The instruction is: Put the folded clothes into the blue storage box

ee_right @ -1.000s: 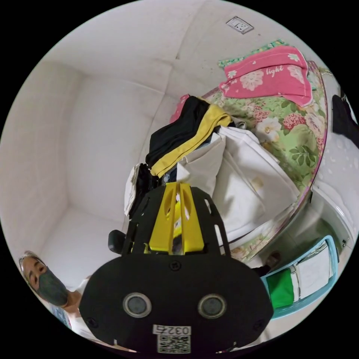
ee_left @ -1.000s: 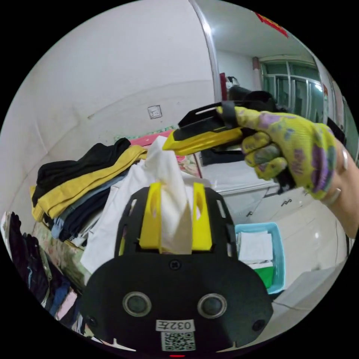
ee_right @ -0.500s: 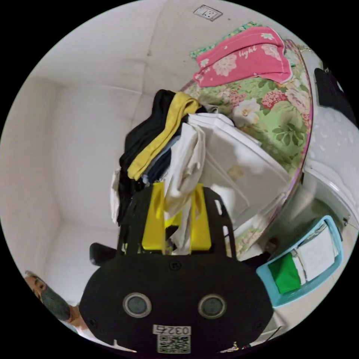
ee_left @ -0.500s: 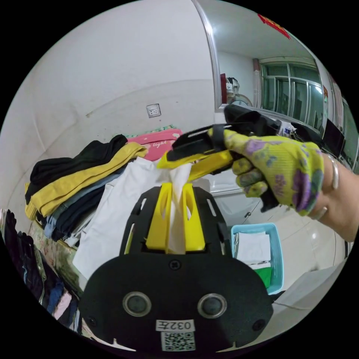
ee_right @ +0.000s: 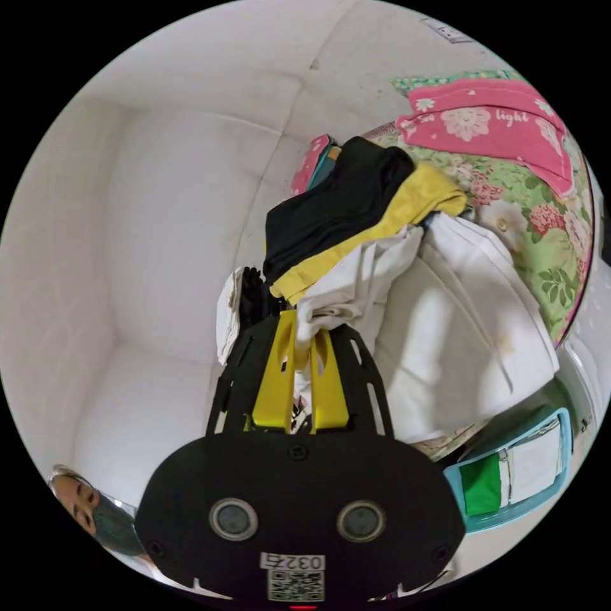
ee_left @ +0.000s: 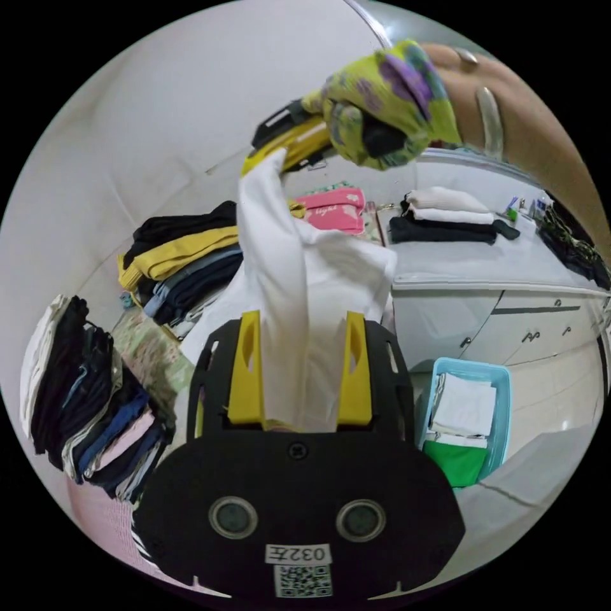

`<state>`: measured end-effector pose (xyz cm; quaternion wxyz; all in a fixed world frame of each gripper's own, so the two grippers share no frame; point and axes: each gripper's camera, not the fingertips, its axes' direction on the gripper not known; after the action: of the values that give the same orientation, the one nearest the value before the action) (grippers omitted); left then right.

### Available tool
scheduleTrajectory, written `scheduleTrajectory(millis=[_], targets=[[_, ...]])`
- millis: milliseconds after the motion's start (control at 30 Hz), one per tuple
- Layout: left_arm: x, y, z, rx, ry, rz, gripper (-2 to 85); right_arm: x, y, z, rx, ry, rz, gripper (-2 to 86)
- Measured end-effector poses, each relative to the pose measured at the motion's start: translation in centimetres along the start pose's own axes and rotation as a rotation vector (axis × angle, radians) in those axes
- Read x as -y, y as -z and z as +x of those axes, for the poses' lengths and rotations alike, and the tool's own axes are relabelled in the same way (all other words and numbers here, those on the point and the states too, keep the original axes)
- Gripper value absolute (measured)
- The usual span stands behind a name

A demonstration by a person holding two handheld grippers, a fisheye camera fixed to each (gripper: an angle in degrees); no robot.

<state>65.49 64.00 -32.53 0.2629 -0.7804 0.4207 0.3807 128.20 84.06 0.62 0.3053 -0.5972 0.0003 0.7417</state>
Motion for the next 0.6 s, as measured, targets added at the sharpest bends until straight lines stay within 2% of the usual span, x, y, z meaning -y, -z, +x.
scheduleTrajectory(millis=[100, 167, 333, 433, 500, 600], targets=[[0.1, -0.6, -1.0, 0.059, 0.094, -0.037, 13.1, 0.6, 0.5, -1.3, 0.014, 0.012, -0.011, 1.6], [-0.6, -0.6, -3.2, 0.029, 0.185, -0.034, 12.1, 1.1, 1.8, -1.8, 0.042, 0.007, -0.001, 1.3], [-1.1, -2.4, -4.7, 0.07, 0.143, -0.123, 11.5, 2.1, 4.7, -2.1, 0.063, -0.01, 0.011, 1.3], [-0.9, -2.2, -5.5, 0.087, 0.116, -0.083, 4.4, 2.7, 7.2, -2.1, 0.088, -0.009, 0.032, 1.3], [-0.4, -1.3, -6.6, 0.145, 0.124, -0.033, 3.8, 2.8, 9.5, -2.1, 0.099, 0.002, 0.058, 1.3], [0.9, 0.7, -9.2, 0.07, 0.111, 0.062, 3.2, 2.6, 14.3, -1.6, 0.173, 0.021, 0.102, 1.1]])
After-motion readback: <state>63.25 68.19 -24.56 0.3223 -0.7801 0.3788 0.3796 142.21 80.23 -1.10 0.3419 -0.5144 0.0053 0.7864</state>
